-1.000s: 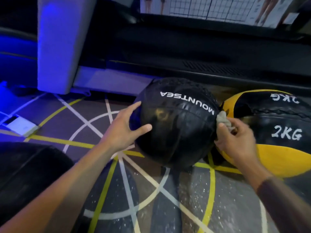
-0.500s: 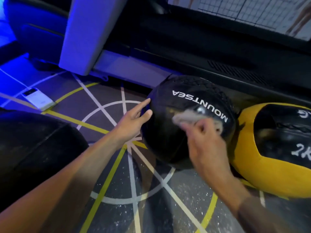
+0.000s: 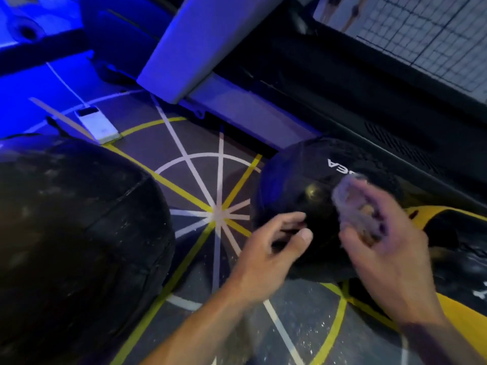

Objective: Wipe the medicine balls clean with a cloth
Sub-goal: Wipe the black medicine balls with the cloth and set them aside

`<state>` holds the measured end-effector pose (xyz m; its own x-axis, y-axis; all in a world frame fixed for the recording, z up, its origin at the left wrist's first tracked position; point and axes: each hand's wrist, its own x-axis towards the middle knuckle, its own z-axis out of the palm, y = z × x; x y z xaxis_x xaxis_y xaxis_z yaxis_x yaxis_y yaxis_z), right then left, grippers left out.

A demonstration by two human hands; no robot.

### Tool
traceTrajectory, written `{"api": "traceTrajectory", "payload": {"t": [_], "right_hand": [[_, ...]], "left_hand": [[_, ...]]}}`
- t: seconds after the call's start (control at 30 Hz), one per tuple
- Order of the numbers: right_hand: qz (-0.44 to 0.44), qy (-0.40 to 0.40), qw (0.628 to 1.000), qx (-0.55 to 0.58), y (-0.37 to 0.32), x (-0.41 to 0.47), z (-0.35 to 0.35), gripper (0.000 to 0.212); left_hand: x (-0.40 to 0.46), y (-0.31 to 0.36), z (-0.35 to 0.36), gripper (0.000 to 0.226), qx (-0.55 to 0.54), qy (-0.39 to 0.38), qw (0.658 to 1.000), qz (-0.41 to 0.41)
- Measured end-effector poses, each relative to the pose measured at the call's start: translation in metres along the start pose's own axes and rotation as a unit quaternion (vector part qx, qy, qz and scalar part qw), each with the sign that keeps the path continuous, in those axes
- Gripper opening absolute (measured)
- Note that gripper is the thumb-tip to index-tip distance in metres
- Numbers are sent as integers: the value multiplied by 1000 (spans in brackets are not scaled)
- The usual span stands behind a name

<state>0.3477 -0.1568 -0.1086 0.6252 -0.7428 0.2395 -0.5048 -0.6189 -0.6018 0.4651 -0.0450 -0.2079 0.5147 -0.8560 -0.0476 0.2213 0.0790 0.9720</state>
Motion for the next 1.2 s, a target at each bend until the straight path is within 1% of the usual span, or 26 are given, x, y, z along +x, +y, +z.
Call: {"api": "traceTrajectory", "payload": {"t": [0.07, 0.1, 0.13, 0.17, 0.2, 0.23, 0.27, 0.3, 0.37, 0.43, 0.47, 0.5, 0.57, 0.63, 0.7, 0.77, 0.8, 0.83, 0.87, 0.9, 0.97, 1.03, 1.07, 1.1, 1.17, 1.2], "right_hand": [[-2, -83, 994, 70, -19, -15, 2, 53], [13, -108, 989, 99, -22, -18, 3, 53], [34, -118, 984, 126, -20, -18, 3, 55], [54, -114, 981, 150, -18, -15, 1, 56], [73, -107, 977, 168, -14, -11, 0, 55], [87, -104, 974, 183, -12, -8, -1, 54], [90, -111, 971, 190, -10, -5, -1, 51], [85, -121, 972, 184, -6, -4, 0, 49], [61, -138, 980, 132, -1, -1, 3, 49], [29, -130, 988, 78, 1, 4, 4, 47], [4, -119, 991, 61, 2, 8, 5, 44], [-29, -103, 994, 35, 3, 12, 6, 40], [-103, -61, 990, -75, 9, 23, 9, 37], [-126, -51, 972, -191, 24, 35, 16, 46], [-106, -70, 961, -245, 40, 42, 24, 51], [-106, -77, 957, -258, 55, 44, 30, 58], [-110, -75, 957, -258, 60, 43, 32, 60], [-111, -71, 958, -253, 62, 43, 34, 61], [-109, -66, 960, -248, 63, 42, 36, 61], [-110, -60, 961, -245, 63, 42, 38, 61], [-121, -52, 961, -244, 64, 44, 40, 60], [-128, -48, 961, -241, 66, 46, 41, 60], [-129, -50, 961, -241, 68, 47, 41, 60], [-129, -52, 961, -241, 70, 47, 40, 60], [-132, -48, 960, -240, 71, 46, 40, 60], [-138, -43, 960, -241, 71, 46, 42, 60]], "left_hand": [[-3, 3, 7, 43, -90, -3, 995, -39], [-3, 5, 7, 42, -120, 3, 992, -47], [-3, 6, 5, 45, -150, 5, 987, -57], [-2, 2, 1, 54, -173, -8, 982, -69], [-3, -3, -2, 64, -189, -39, 978, -81], [-6, -8, -4, 66, -189, -76, 975, -85], [-10, -12, -5, 61, -170, -95, 977, -89], [-14, -17, -7, 50, -144, -88, 981, -94], [-19, -23, -11, 36, -137, -39, 982, -120], [-19, -26, -19, 34, -157, 3, 979, -127], [-15, -24, -23, 30, -145, 31, 981, -122], [-10, -21, -27, 23, -113, 65, 984, -118], [3, -13, -30, 18, -25, 137, 985, -104], [14, -2, -36, 20, 14, 226, 970, -85], [23, 11, -51, 21, 33, 315, 947, -46], [32, 27, -70, 21, 132, 374, 917, 31], [38, 32, -78, 19, 203, 380, 900, 62], [47, 33, -83, 17, 272, 364, 888, 73], [57, 32, -83, 19, 327, 329, 883, 70], [67, 27, -79, 25, 362, 279, 887, 67], [82, 16, -57, 36, 354, 166, 915, 103], [88, 4, -24, 47, 328, 54, 937, 105], [89, -5, -11, 53, 332, 37, 937, 100], [88, -14, -2, 57, 333, 53, 935, 109], [85, -35, 4, 57, 286, 116, 941, 136], [83, -44, 3, 55, 229, 158, 953, 120]]}}
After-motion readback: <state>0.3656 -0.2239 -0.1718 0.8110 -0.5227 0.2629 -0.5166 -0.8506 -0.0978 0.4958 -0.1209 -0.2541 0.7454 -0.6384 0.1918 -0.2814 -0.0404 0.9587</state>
